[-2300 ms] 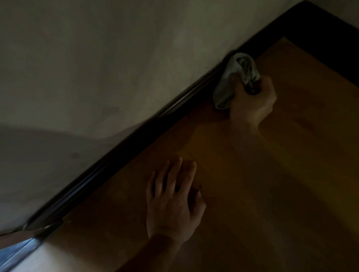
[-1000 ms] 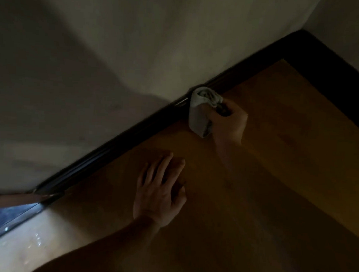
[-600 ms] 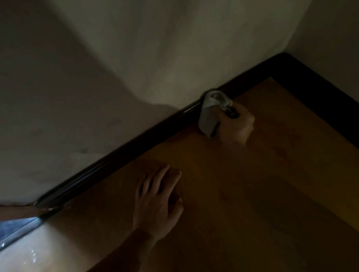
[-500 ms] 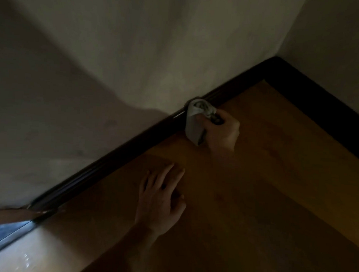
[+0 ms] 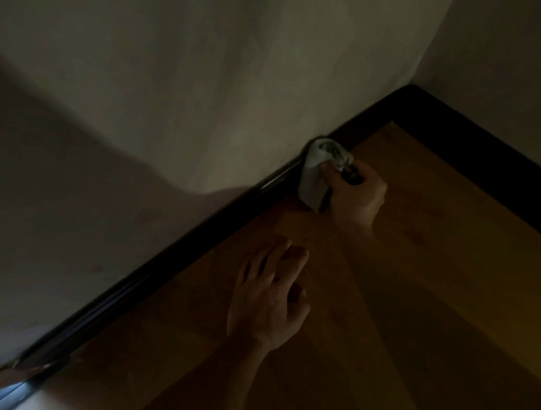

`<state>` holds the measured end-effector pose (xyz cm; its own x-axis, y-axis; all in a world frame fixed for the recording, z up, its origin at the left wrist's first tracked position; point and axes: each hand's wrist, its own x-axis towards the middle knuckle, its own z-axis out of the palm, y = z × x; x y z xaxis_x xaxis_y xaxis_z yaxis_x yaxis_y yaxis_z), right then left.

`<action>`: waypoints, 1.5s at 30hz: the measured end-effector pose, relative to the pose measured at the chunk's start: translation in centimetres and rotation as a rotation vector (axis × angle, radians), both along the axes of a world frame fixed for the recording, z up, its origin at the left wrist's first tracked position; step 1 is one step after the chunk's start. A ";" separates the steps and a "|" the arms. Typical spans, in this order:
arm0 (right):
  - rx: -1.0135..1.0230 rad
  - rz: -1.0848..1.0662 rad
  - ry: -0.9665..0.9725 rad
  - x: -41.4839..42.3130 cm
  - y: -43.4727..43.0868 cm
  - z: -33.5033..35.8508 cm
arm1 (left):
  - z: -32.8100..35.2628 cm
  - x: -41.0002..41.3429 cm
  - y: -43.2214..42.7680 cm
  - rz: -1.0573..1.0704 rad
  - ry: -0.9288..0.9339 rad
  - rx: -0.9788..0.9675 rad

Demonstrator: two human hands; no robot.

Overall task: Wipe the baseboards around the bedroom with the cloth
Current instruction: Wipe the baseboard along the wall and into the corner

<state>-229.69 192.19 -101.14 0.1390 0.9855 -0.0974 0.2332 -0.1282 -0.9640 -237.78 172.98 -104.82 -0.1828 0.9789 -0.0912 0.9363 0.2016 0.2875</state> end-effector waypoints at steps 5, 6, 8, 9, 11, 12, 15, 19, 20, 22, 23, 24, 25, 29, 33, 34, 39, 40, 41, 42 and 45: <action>-0.003 0.017 0.024 0.0 0.2 -0.8 | 0.2 0.1 0.1 -0.013 0.015 0.000; -0.004 -0.020 0.020 0.2 0.9 -0.7 | 0.3 0.0 0.1 -0.010 0.008 -0.004; -0.001 -0.103 0.008 0.7 2.2 -0.2 | 0.2 0.0 0.1 -0.005 -0.003 -0.003; -0.001 -0.127 0.009 0.8 2.6 -0.2 | 0.2 0.0 0.1 -0.002 -0.002 0.003; 0.002 -0.120 0.017 0.6 2.3 -0.1 | 0.3 0.0 0.2 0.001 0.010 0.008; 0.011 -0.090 0.021 0.4 1.8 -0.1 | 0.3 0.1 0.1 -0.002 0.022 0.010; 0.033 0.013 0.055 0.2 0.5 -0.5 | 0.2 0.2 0.1 -0.006 0.055 0.021; 0.039 -0.015 -0.014 1.1 2.5 -0.2 | 0.1 0.1 0.1 -0.005 0.044 0.014; 0.034 -0.057 -0.029 1.4 3.3 -0.2 | 0.0 0.1 0.1 -0.005 0.035 0.004; 0.022 -0.128 -0.062 2.1 4.9 -0.1 | 0.1 0.2 0.1 -0.005 0.020 -0.014; 0.014 -0.160 -0.084 2.4 5.8 -0.1 | 0.1 0.2 0.1 -0.008 0.018 -0.020; 0.002 -0.188 -0.103 2.6 6.5 0.0 | 0.0 0.1 0.2 -0.009 0.016 -0.023; -0.014 -0.214 -0.115 2.8 7.2 0.2 | 0.0 0.1 0.2 -0.007 0.016 -0.025; 0.003 -0.290 -0.128 2.8 7.7 0.1 | -0.1 0.2 0.1 -0.005 0.011 -0.014; 0.060 -0.184 -0.146 2.5 5.3 -0.8 | 0.0 0.2 0.1 -0.008 0.008 -0.005; 0.068 -0.171 -0.171 2.4 5.0 -0.9 | 0.0 0.1 0.1 -0.009 0.005 -0.008; -0.033 -0.215 -0.082 1.3 4.5 -0.4 | -0.1 0.1 0.2 -0.011 0.021 -0.019; -0.050 -0.210 -0.046 1.1 4.2 -0.4 | -0.1 0.1 0.2 -0.009 0.023 -0.021; -0.056 -0.197 -0.023 1.0 3.8 -0.5 | -0.1 0.1 0.2 -0.007 0.025 -0.019; -0.055 -0.176 -0.017 0.9 3.3 -0.6 | -0.1 0.1 0.2 -0.004 0.030 -0.012; -0.071 -0.115 -0.022 1.0 2.2 -1.3 | 0.0 0.1 0.3 -0.003 0.042 -0.003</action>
